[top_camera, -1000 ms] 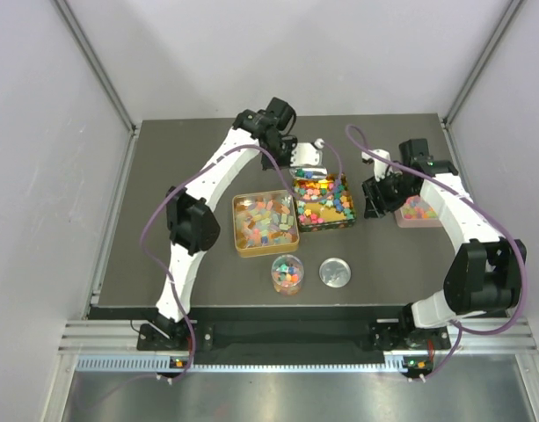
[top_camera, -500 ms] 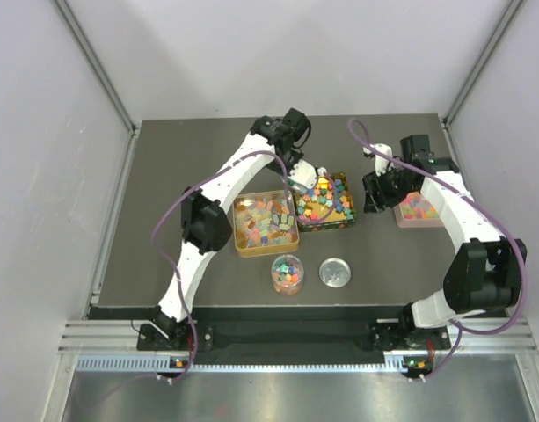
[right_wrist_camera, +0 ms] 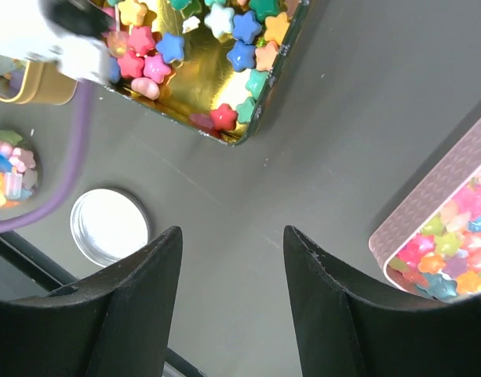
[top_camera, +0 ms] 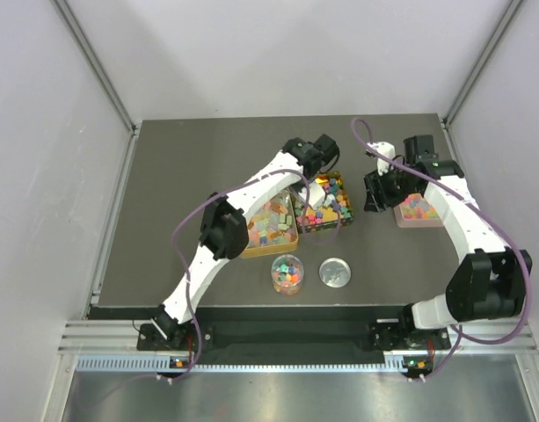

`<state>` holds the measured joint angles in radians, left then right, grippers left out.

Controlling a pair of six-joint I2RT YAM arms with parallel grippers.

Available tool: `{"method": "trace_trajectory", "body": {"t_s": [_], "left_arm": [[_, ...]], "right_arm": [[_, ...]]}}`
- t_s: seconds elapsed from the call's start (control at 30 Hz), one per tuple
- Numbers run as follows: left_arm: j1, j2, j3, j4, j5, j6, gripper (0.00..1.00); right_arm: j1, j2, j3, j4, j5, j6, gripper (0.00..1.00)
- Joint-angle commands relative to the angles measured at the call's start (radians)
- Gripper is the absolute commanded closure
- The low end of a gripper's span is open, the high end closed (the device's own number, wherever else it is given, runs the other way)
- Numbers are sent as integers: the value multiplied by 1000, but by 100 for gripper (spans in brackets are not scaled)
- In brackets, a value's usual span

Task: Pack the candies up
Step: Scoop the fake candies from the storage box.

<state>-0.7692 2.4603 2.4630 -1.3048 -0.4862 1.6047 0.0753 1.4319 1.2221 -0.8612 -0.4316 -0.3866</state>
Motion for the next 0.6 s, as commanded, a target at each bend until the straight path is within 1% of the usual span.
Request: {"method": "trace_trajectory", "body": {"t_s": [0.0,0.13,0.27,0.4,0.57], "left_arm": [[-7,49,-6,-202,-192,41,100],[-10,83,14,-202,-258,41,100],[-18,103,40,-202,-267,15,100],[-51,118,70,-202,-216,-20,100],[-76,144,142,-198,-115,-94,100]], "right_arm": [[-6,-83,-12,7,-15,12,45],[-3,-125,-85,25,-16,3,46],[1,-183,-151,36,-27,8,46],[1,-209,-200,34,-44,17,46],[1,-223,-220,36,-65,41,45]]}}
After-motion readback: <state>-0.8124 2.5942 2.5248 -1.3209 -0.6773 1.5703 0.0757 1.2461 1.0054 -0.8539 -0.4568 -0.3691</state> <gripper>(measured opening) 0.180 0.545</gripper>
